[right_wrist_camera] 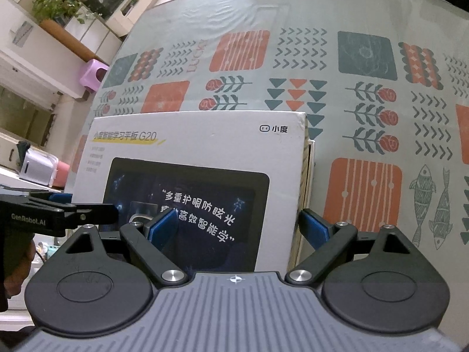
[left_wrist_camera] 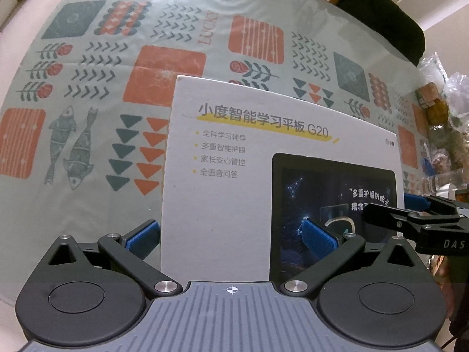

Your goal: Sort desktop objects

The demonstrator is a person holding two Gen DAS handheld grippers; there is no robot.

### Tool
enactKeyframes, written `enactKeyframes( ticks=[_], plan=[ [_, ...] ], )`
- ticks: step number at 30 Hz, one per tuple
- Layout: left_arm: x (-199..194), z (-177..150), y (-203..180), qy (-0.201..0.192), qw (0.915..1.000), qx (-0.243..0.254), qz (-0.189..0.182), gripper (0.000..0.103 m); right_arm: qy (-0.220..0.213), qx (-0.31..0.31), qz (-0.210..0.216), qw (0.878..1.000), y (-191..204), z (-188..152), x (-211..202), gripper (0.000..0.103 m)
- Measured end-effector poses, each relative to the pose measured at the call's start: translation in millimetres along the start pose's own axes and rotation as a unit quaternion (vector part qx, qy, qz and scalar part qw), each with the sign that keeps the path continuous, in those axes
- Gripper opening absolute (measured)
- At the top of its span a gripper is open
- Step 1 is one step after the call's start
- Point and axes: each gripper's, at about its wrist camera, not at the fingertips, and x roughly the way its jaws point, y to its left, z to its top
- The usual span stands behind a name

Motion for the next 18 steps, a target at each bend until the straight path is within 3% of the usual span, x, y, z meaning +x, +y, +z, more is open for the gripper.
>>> enactKeyframes(
  ticks=[18],
  plan=[
    [4.5, 11.1, -6.7, -0.004, 1.0, 0.004, -0.004, 0.103, -0.034, 0.002, -0.01, 0.999, -7.2, -3.9, -4.9, 0.103]
  ],
)
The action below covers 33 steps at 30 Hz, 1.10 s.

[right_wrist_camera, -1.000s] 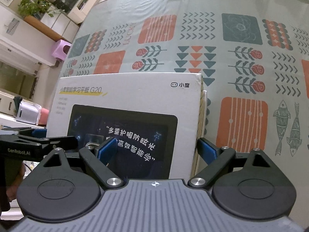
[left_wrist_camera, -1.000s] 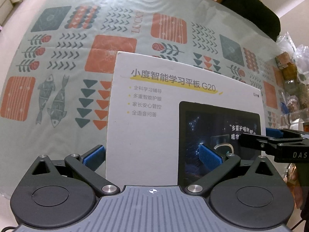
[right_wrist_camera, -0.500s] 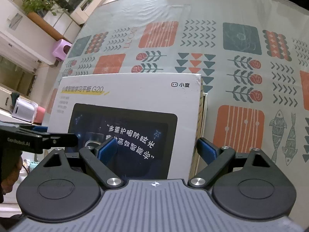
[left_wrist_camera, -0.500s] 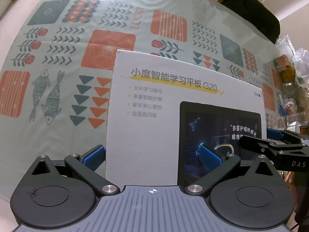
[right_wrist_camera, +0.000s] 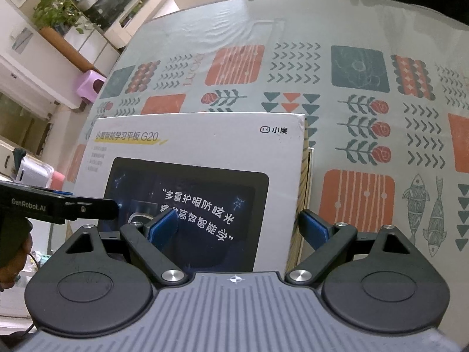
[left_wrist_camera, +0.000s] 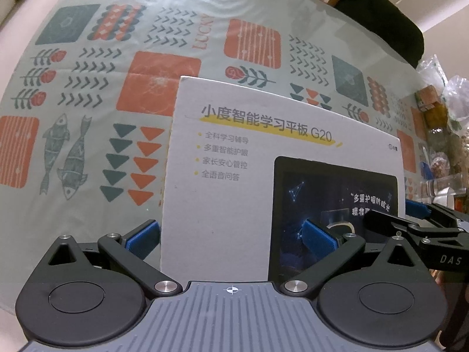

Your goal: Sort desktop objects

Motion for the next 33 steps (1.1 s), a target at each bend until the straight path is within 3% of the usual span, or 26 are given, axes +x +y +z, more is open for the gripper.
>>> enactKeyframes(
  ticks=[9, 18, 26, 33],
  plan=[
    [16.1, 0.5, 2.3, 0.02, 0.9997, 0.011, 0.008, 0.103, 0.003, -0.014, -0.02, 1.0, 3.8, -0.9, 10.4, 0.103],
    [15.2, 16.9, 1.1, 0.029, 0.9993, 0.014, 0.018, 0.103, 0.008, 0.006, 0.0, 1.0, -3.9, 12.7, 18.1, 0.103],
    [0.8, 42.8, -6.8, 0.01, 0.9994, 0.022, 0.025, 0.103, -0.005, 0.016, 0.025, 1.0, -11.7, 31.3, 10.7, 0.103],
    [19.7, 48.6, -20.4, 0.017, 0.9978, 0.04, 0.051, 0.103, 0.007, 0.009, 0.025, 1.0, -19.4, 39.1, 24.0, 0.103]
  ],
)
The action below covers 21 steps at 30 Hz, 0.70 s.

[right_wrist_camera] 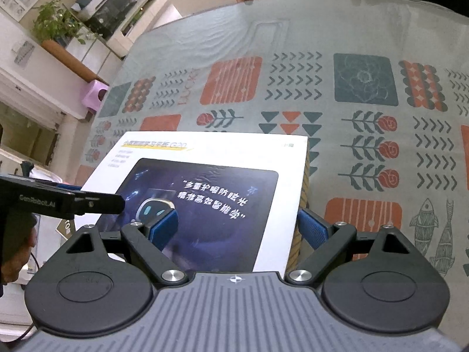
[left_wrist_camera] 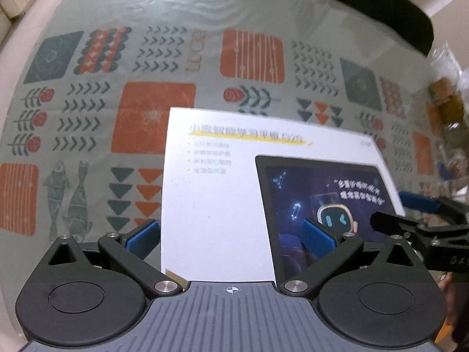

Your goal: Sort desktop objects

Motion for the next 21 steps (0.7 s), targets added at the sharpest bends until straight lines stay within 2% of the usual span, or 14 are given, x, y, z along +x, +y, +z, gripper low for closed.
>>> enactKeyframes(
  ticks=[11, 14, 17, 19, 21],
  plan=[
    [-10.1, -24.1, 4.5, 0.0, 0.9995, -0.028, -0.018, 0.103, -0.013, -0.027, 0.015, 0.999, 3.7, -14.6, -11.3, 0.103],
    [-15.6, -30.4, -1.6, 0.0, 0.9989, -0.025, -0.039, 0.103, 0.002, -0.03, 0.118, 0.993, 11.6, -18.1, -19.0, 0.103],
    [-13.4, -35.3, -9.3, -0.002, 0.999, -0.015, -0.041, 0.101, 0.0, -0.075, 0.094, 0.993, 34.2, -23.6, -18.8, 0.103],
    [-8.5, -38.4, -10.9, -0.002, 0.9993, -0.014, -0.035, 0.101, -0.008, -0.088, 0.081, 0.993, 36.4, -24.3, -20.5, 0.103],
    [-6.1, -41.1, -3.8, 0.001, 0.9984, -0.031, -0.047, 0.101, -0.018, -0.09, 0.067, 0.994, 31.3, -22.6, -23.9, 0.103]
  ],
)
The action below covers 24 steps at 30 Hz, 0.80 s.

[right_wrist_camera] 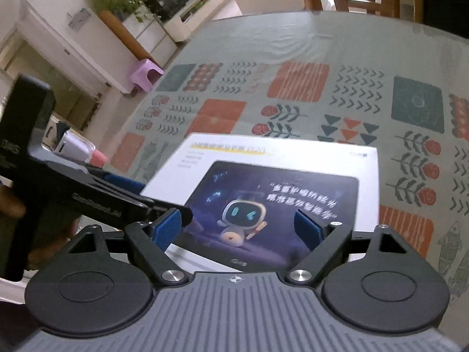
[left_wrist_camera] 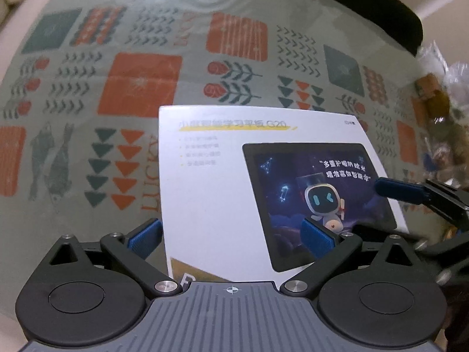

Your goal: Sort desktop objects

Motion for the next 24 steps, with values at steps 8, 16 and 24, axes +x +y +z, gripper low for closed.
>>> enactKeyframes(
  ticks=[8, 16, 24],
  plan=[
    [-1.5, 0.2, 16.3, 0.017, 0.9995, -0.025, -0.012, 0.102, 0.028, 0.112, -0.029, 0.993, -84.9, 4.6, 5.6, 0.103],
    [20.3, 17.0, 15.3, 0.055, 0.9978, -0.03, -0.025, 0.103, 0.061, 0.165, 0.0, 0.984, -108.0, 0.4, 34.5, 0.103],
    [24.5, 18.3, 17.8, 0.053, 0.9977, -0.034, -0.025, 0.103, 0.06, 0.129, -0.009, 0.99, -90.9, 6.5, 39.8, 0.103]
  ],
)
